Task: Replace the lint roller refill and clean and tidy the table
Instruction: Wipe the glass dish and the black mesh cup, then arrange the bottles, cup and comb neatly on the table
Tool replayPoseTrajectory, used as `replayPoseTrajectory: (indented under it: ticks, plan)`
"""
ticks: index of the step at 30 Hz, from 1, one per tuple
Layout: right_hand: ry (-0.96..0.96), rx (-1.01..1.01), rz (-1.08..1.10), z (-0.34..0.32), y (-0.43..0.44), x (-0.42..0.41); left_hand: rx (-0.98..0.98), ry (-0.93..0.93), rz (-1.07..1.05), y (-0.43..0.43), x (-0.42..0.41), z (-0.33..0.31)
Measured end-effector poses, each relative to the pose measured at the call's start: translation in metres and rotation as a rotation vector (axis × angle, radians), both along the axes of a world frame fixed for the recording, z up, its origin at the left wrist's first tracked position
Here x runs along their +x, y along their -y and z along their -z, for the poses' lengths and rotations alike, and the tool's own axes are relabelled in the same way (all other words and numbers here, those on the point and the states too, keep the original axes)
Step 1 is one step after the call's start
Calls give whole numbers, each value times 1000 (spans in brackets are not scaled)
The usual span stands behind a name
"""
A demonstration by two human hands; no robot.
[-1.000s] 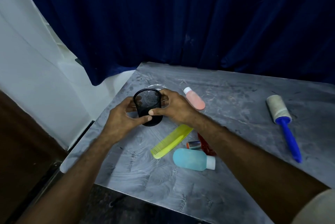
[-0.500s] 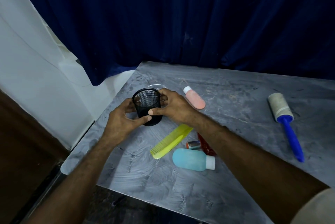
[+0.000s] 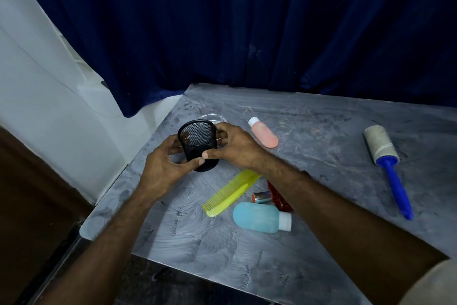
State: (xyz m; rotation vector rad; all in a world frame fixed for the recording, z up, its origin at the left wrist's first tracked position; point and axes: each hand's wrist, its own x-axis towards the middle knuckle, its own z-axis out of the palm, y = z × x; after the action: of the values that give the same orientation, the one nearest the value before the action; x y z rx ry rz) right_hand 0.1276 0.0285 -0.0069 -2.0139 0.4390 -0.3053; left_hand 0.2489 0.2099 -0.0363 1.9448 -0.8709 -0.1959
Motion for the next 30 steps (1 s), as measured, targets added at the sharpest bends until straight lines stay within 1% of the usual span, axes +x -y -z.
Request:
replayPoseTrajectory:
  ticks: [3,5,6,8,10,12,13,14,18,20,21,23,24,27,30]
  plan:
    - [-40,9,22,-3,10,-6,-8,-32,32,-4,-3,-6]
    - [-26,-18,108,-5,23,-12,-72,-89,30,-13,-4,-14]
    - [-8,-72,168,-5,31,-14,-119,-97,3,-18,-6,-18]
    - [13,-142,273,-5,44,-14,-224,-53,-73,-27,-12,-27]
    - [12,-80,314,-3,47,-6,-337,12,-122,-30,-26,-37]
    - [-27,9,305,-2,42,4,-416,62,-109,-27,-46,-45]
    - [-50,-18,299,-1,41,8,-437,77,-86,-24,-57,-49]
    - [-70,-104,297,-1,41,11,-449,83,-59,-22,-66,-50]
    - [-132,-617,408,-13,55,3,-441,48,33,-18,-98,-49]
    - [-230,-757,459,-17,67,-4,-410,23,51,-15,-107,-44]
    - [-306,-785,462,-17,71,-7,-393,13,54,-12,-111,-41]
    - [-448,-780,428,-14,75,-13,-356,-4,55,-5,-116,-35]
    - [-480,-771,410,-12,76,-15,-343,-11,59,-2,-118,-33]
    - [-460,-801,385,-11,78,-21,-329,-29,88,6,-122,-29]
    - [-445,-833,426,-25,84,-42,-306,-43,117,10,-122,-29]
